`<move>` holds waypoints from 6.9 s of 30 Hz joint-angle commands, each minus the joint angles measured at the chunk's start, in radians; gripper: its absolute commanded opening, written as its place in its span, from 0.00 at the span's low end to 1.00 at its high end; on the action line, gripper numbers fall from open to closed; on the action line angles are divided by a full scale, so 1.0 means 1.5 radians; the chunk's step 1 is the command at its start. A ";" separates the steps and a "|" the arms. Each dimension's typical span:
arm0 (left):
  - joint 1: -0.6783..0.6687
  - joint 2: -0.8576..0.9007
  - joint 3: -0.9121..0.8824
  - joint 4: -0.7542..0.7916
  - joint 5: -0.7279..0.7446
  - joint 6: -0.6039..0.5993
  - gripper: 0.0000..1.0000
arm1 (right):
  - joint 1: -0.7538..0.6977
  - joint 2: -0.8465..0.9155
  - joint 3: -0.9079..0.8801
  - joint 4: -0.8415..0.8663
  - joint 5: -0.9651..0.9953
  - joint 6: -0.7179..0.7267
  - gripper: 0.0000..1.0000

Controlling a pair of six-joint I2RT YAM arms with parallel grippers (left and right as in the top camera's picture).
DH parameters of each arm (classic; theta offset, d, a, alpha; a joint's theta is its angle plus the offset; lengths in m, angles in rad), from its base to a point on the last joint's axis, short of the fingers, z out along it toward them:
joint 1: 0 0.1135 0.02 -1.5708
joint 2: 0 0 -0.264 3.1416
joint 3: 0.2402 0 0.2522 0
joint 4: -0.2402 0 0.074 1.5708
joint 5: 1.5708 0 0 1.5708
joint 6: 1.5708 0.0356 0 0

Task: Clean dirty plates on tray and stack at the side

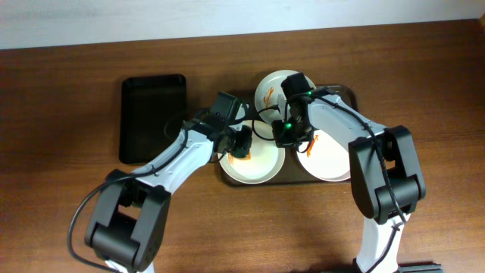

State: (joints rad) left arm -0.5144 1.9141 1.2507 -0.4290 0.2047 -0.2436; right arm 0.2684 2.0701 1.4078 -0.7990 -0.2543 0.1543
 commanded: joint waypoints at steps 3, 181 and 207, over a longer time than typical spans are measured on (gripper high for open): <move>-0.002 0.037 -0.003 0.001 0.016 -0.022 0.53 | 0.004 0.010 -0.016 0.003 0.020 0.005 0.07; 0.187 0.093 0.529 -0.608 -0.081 -0.020 0.00 | -0.468 -0.350 0.090 -0.307 -0.170 -0.098 0.98; 0.098 0.095 0.529 -0.602 -0.081 -0.005 0.00 | -0.065 0.088 0.089 0.186 0.153 0.073 0.33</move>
State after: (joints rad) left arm -0.3645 2.0518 2.0438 -1.3388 0.0727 -0.2684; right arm 0.1455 2.1708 1.5410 -0.5117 -0.0772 0.2626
